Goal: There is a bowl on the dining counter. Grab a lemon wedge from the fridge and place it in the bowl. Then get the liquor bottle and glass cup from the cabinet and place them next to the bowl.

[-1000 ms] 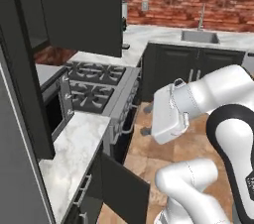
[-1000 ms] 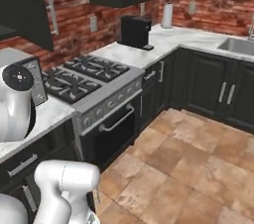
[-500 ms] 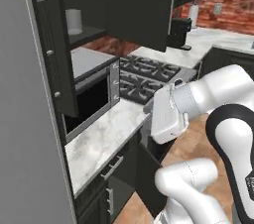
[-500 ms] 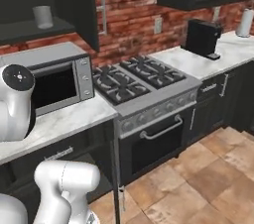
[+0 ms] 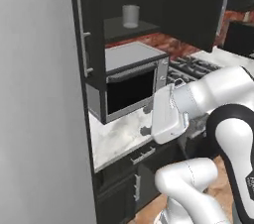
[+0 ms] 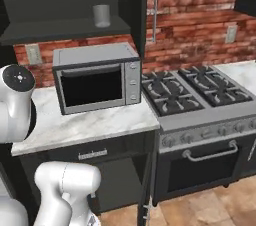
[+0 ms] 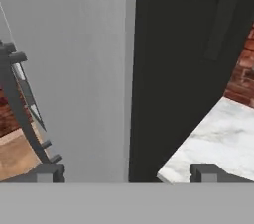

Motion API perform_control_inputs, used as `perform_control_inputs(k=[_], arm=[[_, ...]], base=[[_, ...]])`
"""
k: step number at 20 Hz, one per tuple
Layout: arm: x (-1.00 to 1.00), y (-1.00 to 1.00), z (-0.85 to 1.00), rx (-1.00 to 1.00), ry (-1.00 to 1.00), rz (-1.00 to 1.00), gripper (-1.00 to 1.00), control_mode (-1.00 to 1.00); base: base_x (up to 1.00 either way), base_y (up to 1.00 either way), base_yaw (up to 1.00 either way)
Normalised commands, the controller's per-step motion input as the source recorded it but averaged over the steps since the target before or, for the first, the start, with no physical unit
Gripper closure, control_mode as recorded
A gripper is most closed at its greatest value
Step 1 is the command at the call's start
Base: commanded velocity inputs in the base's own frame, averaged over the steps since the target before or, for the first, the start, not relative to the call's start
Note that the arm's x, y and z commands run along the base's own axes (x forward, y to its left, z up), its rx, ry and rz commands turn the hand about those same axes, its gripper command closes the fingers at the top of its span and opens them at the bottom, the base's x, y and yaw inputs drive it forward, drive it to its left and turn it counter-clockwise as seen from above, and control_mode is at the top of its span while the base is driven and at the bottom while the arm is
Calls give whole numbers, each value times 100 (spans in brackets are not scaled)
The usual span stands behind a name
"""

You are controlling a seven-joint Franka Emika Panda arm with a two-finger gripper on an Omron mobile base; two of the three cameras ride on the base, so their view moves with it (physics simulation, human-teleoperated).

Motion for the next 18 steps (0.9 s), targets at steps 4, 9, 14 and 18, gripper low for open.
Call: perform_control_inputs(k=[4, 9, 14, 18], arm=[[0, 0, 0, 0, 0, 0, -100, 100], [0, 0, 0, 0, 0, 0, -100, 100], [0, 0, 0, 0, 0, 0, -100, 100], [0, 0, 0, 0, 0, 0, -100, 100]], base=[[1, 0, 54], [0, -11, 48], [-2, -46, 32], [0, -54, 14]])
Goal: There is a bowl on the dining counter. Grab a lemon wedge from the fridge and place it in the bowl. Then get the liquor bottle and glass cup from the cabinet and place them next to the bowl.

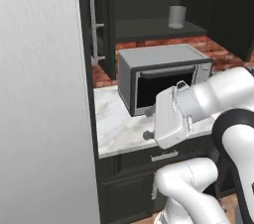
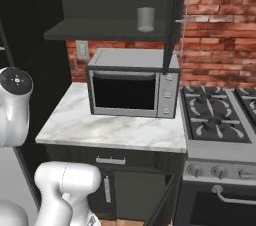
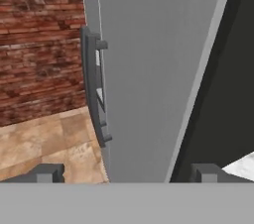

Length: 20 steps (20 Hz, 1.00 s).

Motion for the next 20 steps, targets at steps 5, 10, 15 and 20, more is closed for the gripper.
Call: perform_control_inputs(k=[5, 10, 15, 20], arm=[[0, 0, 0, 0, 0, 0, -100, 100], [0, 0, 0, 0, 0, 0, -100, 100], [0, 0, 0, 0, 0, 0, -100, 100], [0, 0, 0, 0, 0, 0, -100, 100]], base=[[11, -38, 0], [34, -22, -6], [53, -16, -7], [58, -19, -6]])
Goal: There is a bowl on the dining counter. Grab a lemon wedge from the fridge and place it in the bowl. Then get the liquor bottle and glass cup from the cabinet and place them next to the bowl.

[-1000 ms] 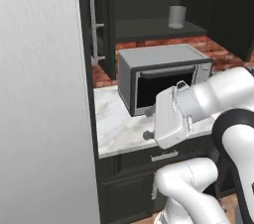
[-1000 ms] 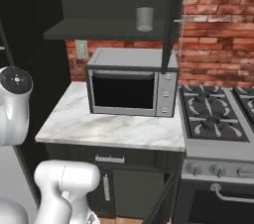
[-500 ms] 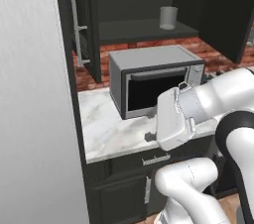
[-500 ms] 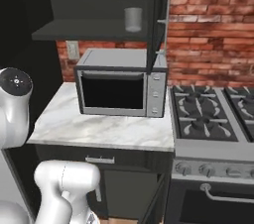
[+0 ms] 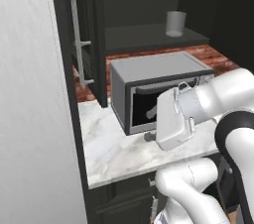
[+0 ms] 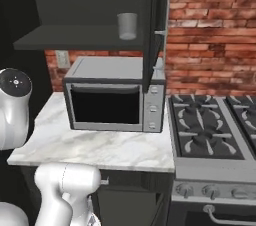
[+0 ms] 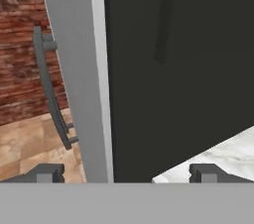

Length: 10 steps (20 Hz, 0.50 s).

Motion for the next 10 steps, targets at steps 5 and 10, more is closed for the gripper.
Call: perform_control_inputs(k=[5, 10], arm=[[0, 0, 0, 0, 0, 0, -100, 100], [0, 0, 0, 0, 0, 0, -100, 100]], base=[[39, -30, -9], [30, -36, -16]])
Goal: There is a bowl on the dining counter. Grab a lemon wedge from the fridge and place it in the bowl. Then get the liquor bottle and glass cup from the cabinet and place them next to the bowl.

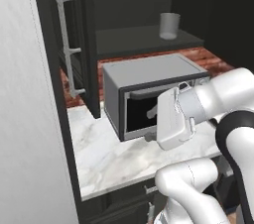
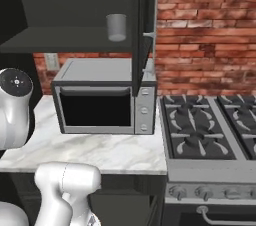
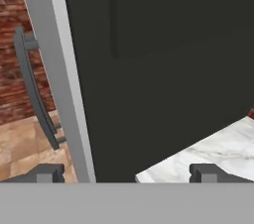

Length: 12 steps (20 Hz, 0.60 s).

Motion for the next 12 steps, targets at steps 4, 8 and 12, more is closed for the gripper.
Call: perform_control_inputs(k=[4, 8, 12], arm=[[0, 0, 0, 0, 0, 0, -100, 100], [0, 0, 0, 0, 0, 0, -100, 100], [0, 0, 0, 0, 0, 0, -100, 100]], base=[[41, -19, -20], [46, -13, -28], [49, -8, -35]])
